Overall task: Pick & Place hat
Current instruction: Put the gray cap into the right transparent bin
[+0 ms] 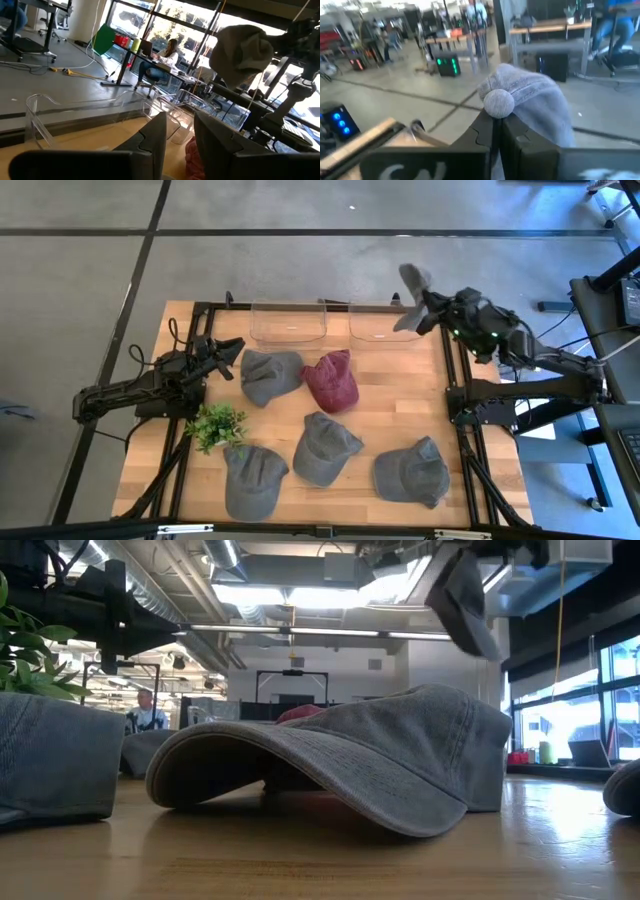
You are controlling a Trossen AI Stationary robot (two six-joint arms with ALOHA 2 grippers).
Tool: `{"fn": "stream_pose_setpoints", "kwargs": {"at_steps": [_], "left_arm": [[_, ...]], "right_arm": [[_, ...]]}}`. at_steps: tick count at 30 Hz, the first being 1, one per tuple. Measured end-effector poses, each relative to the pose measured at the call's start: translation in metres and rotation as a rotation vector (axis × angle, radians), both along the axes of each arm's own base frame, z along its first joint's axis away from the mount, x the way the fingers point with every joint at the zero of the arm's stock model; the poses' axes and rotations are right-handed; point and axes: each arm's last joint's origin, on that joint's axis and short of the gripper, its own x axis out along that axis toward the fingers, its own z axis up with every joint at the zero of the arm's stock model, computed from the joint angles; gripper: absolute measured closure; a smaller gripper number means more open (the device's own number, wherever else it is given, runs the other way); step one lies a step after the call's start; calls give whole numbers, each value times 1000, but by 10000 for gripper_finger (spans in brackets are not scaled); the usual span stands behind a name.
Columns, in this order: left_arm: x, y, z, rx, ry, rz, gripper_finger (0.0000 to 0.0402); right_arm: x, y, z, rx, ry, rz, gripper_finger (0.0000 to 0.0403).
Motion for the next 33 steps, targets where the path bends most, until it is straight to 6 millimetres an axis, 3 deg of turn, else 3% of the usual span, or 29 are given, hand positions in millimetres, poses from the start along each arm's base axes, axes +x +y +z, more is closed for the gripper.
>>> {"fn": "stream_pose_setpoints", "kwargs": {"at_steps": [20, 33], "left_arm": [[0, 0, 0, 0, 0, 0, 306], [0, 0, 0, 1, 2, 1, 306]], "right_arm": [[71, -88, -72, 237, 268, -4, 388], [111, -111, -110, 325, 213, 133, 387]]}}
